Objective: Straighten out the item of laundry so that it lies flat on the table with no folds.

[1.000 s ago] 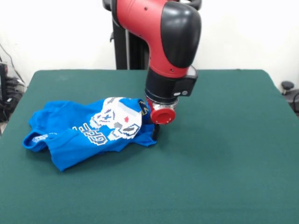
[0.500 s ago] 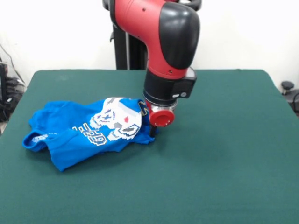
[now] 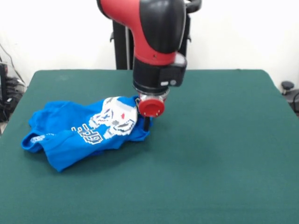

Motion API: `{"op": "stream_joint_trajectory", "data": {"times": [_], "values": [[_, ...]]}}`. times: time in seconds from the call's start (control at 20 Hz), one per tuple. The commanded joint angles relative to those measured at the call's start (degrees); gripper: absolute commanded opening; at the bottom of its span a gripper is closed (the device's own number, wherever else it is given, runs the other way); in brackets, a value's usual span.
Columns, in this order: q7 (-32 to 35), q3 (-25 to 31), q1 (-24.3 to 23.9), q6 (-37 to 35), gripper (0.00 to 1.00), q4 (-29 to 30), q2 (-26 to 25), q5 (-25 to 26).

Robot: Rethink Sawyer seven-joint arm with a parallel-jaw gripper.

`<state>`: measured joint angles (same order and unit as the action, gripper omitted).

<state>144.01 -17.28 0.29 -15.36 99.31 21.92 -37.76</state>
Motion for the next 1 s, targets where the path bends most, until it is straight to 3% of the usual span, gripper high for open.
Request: {"op": "stream_joint_trajectory", "data": {"times": [0.05, 0.5, 0.85, 1.0], "values": [[6.48, 7.46, 1.33, -7.42, 0.00, 5.30, 7.45, 0.87], [6.03, 9.62, -0.83, -11.53, 0.00, 8.79, 11.95, -0.31], [8.76, 10.52, -0.11, -10.40, 0.00, 7.63, 10.85, -1.92], [6.49, 15.03, -2.51, -7.47, 0.00, 9.00, 10.53, -3.51]]}}
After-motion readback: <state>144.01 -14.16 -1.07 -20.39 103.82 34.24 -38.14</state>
